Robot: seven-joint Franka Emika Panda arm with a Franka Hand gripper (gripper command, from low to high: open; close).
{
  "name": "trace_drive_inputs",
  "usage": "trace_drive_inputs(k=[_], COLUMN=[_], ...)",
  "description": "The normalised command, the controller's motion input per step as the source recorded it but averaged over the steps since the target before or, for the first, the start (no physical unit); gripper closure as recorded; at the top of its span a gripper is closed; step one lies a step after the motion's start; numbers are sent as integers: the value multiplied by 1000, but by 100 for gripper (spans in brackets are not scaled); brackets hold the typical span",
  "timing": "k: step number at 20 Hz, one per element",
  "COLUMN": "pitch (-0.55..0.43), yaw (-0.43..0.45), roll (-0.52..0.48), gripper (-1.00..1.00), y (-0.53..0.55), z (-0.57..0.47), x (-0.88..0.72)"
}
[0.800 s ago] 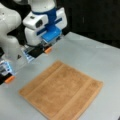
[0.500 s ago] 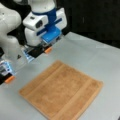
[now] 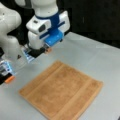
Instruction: Folding a towel twice
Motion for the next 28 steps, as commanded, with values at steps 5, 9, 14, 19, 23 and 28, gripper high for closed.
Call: trace_drive_inputs(k=[5, 9, 14, 19, 23, 28], pitch=[150, 152, 203, 276, 319, 383], yaw=[-348, -363, -362, -357, -283, -259], roll=[-18, -32, -32, -49, -116, -231], gripper=[-100, -100, -100, -100, -100, -100], y=[317, 395, 297, 278, 287, 324], z=[37, -37, 32, 104, 90, -41], x=[592, 727, 683, 726, 672, 706])
